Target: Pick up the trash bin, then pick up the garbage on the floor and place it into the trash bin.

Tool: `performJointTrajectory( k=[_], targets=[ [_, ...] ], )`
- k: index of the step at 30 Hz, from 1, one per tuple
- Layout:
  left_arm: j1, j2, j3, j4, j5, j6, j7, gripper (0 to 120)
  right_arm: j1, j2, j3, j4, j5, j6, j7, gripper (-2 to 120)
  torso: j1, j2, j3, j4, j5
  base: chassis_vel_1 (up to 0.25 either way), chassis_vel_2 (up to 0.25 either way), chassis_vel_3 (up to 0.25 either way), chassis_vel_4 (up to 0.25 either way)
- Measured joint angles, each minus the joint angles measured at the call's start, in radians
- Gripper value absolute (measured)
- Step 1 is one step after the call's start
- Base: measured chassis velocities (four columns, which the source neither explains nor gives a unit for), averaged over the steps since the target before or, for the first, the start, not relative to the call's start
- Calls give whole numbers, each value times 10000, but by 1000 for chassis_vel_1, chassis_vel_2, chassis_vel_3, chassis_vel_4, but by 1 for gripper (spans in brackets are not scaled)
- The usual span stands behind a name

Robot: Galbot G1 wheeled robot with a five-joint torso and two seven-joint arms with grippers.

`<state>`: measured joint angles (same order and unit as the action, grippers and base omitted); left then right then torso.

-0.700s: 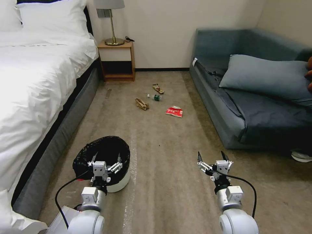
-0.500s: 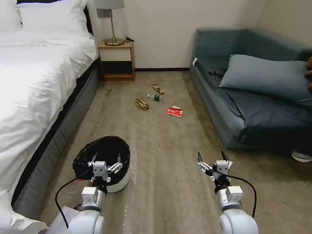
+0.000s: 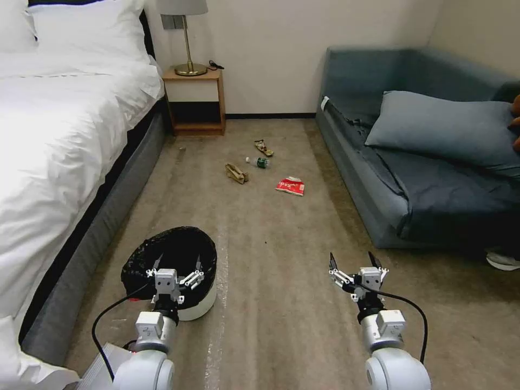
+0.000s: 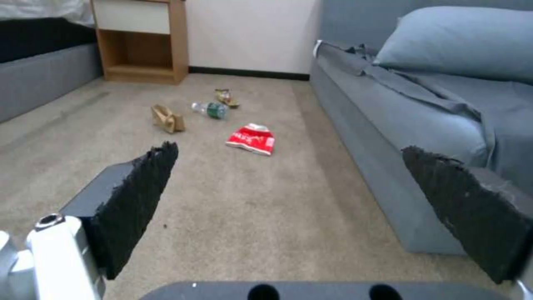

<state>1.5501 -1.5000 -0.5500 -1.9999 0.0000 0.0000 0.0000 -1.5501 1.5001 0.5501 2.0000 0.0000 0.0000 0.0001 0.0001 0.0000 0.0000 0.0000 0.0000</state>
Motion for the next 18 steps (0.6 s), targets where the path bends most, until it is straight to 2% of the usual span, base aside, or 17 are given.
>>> performJointTrajectory(
  k=[18],
  targets=[
    [-1,0,0,0,0,0,0,100,0,0,0,0,1,1,1,100,0,0,0,0,0,0,0,0,0]
  ],
)
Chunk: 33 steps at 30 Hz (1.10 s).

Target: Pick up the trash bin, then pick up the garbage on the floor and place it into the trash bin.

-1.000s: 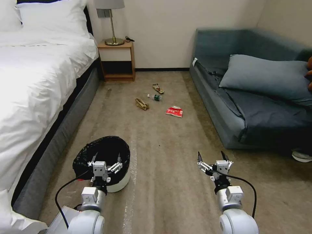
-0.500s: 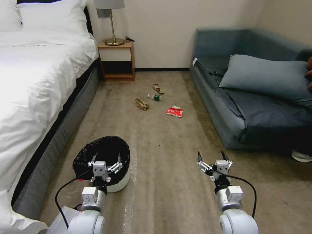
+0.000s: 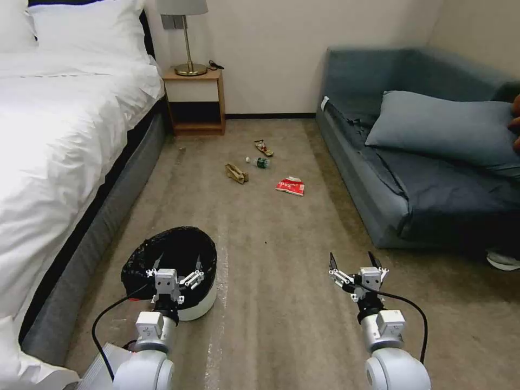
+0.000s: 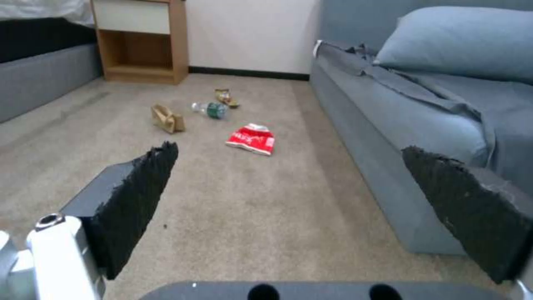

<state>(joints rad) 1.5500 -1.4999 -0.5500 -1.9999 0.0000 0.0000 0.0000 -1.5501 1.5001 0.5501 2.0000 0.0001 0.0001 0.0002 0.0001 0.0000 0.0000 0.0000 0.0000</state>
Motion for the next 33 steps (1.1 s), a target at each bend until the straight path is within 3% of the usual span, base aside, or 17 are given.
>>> performJointTrajectory(
  k=[33],
  targets=[
    [0,0,0,0,-1,0,0,100,0,0,0,0,0,-1,-1,100,0,0,0,0,0,0,0,0,0]
  ],
)
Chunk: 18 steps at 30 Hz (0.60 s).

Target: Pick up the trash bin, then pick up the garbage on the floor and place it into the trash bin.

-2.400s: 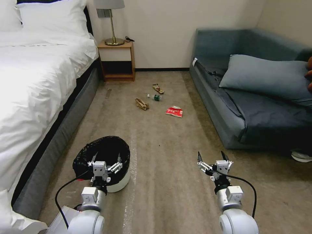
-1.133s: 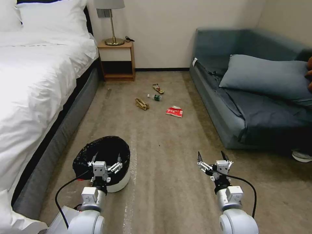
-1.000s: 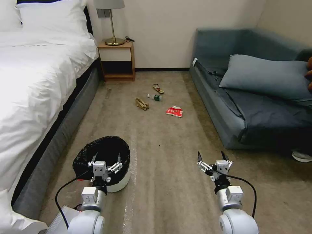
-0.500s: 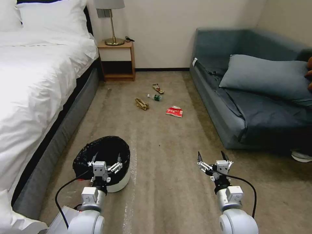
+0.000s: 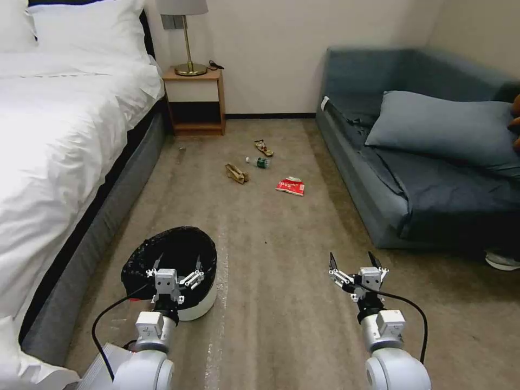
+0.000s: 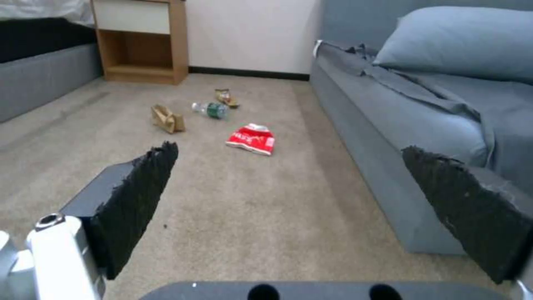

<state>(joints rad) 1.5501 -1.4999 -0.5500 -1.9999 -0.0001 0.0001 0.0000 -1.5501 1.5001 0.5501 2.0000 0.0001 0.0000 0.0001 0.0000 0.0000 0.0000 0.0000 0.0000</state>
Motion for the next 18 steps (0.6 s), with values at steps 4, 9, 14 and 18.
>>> performJointTrajectory(
  k=[4,9,14,18],
  targets=[
    [0,0,0,0,0,0,0,100,0,0,0,-1,0,0,0,100,0,0,0,0,0,0,0,0,0],
    [0,0,0,0,0,0,0,100,0,0,0,0,0,0,0,100,0,0,0,0,0,0,0,0,0],
    [0,0,0,0,1,0,0,100,0,0,0,0,0,0,0,100,0,0,0,0,0,0,0,0,0],
    [0,0,0,0,0,0,0,100,0,0,0,0,0,0,0,100,0,-1,0,0,0,0,0,0,0]
  ],
)
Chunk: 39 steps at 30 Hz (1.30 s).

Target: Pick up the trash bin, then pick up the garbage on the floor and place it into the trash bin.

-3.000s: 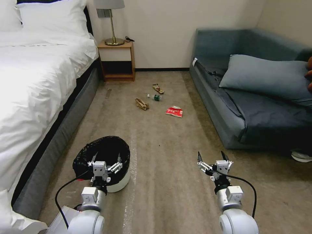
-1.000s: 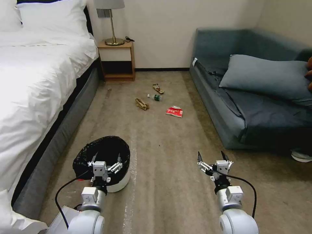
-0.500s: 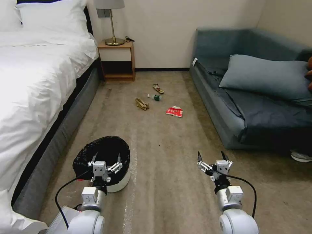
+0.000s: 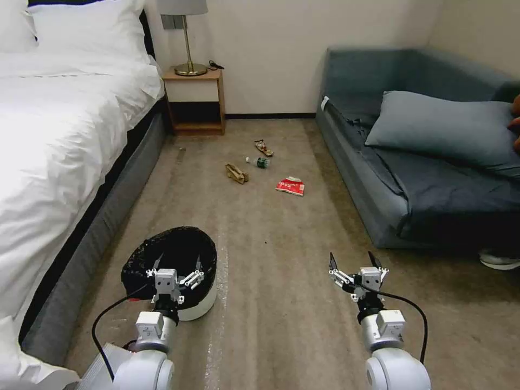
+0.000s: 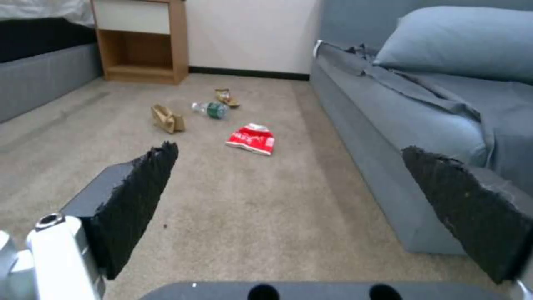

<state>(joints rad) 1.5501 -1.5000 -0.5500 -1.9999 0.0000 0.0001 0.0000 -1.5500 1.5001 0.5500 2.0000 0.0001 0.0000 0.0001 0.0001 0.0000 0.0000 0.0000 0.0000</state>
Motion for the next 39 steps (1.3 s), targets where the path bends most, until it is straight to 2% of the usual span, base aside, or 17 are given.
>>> performJointTrajectory(
  k=[15,17,18,19,23,24,25,26,28,29,31,32,34,35,37,39],
  targets=[
    [-13,0,0,3,0,2,-2,100,0,0,1,0,0,0,0,100,0,0,0,0,0,0,0,0,0],
    [-609,49,11,530,0,126,-206,100,0,0,0,0,0,0,0,100,-1,0,0,1,0,0,0,0,0],
    [-609,49,11,530,0,126,-206,100,0,0,0,0,0,0,0,100,-1,0,0,1,0,0,0,0,0],
    [-1028,79,5,857,0,212,-319,100,0,0,-1,0,0,0,0,100,0,-1,1,-4,-2,0,0,0,0],
    [-1421,105,35,1110,-3,317,-441,100,3,-1,-1,0,0,0,0,100,0,-1,1,1,6,0,0,0,0],
    [-1789,142,73,1412,-11,454,-589,100,2,0,0,-2,0,0,0,100,0,-2,1,0,-5,0,0,0,0],
    [-2201,191,97,1720,-16,592,-759,100,1,-1,0,-2,0,0,0,100,0,-2,1,0,3,0,0,0,0],
    [-2201,191,97,1720,-16,592,-759,100,1,-1,0,-2,0,0,0,100,0,-2,1,0,3,0,0,0,0],
    [-2928,267,169,2295,-28,868,-1052,100,2,0,0,-2,0,0,0,100,0,-2,1,-1,-3,0,0,0,0],
    [-2928,267,169,2295,-28,868,-1052,100,2,0,0,-2,0,0,0,100,0,-2,1,-1,-3,0,0,0,0],
    [-3727,349,229,2916,-38,1151,-1374,100,1,0,0,-2,0,0,0,100,0,-2,1,0,0,0,0,0,0],
    [-3727,349,229,2916,-38,1151,-1374,100,1,0,0,-2,0,0,0,100,0,-2,1,0,0,0,0,0,0],
    [-4471,428,286,3492,-53,1422,-1674,100,23,-7,0,-12,0,1,0,100,0,-2,2,-1,0,0,0,0,0],
    [-4471,428,286,3492,-53,1422,-1674,100,23,-7,0,-12,0,1,0,100,0,-2,2,-1,0,0,0,0,0],
    [-5026,487,327,3903,-60,1614,-1890,100,281,-94,31,-215,37,118,19,100,0,-2,1,-6,1,0,0,0,0],
    [-5110,498,343,3985,-62,1656,-1928,100,755,-259,122,-557,112,357,87,100,0,-2,1,-3,3,0,0,0,0]
  ],
)
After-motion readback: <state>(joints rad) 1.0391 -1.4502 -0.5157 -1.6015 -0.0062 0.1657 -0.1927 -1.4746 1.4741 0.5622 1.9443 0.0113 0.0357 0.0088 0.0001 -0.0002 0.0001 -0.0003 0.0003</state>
